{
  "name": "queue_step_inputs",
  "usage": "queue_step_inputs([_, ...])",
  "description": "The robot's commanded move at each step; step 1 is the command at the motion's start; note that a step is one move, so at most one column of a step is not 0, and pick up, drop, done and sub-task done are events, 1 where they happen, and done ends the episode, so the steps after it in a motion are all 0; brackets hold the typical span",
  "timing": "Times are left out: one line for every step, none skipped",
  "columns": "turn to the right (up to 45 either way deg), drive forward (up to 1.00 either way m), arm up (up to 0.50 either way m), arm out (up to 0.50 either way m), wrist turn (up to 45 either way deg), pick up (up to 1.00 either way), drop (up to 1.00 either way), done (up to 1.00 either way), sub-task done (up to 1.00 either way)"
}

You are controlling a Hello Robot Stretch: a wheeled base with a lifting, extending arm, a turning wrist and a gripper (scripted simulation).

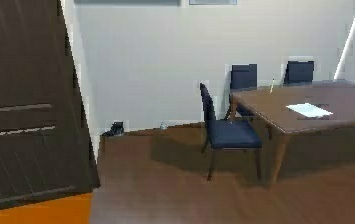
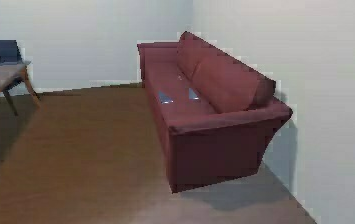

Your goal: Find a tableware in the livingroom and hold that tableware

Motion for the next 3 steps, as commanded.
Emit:
queue_step_inputs([27.0, 0.00, 0.00, 0.00, 0.0, 0.00, 0.00, 0.00, 0.00])
queue_step_inputs([0.0, 0.15, 0.00, 0.00, 0.0, 0.00, 0.00, 0.00, 0.00])
queue_step_inputs([30.0, 0.00, 0.00, 0.00, 0.0, 0.00, 0.00, 0.00, 0.00])
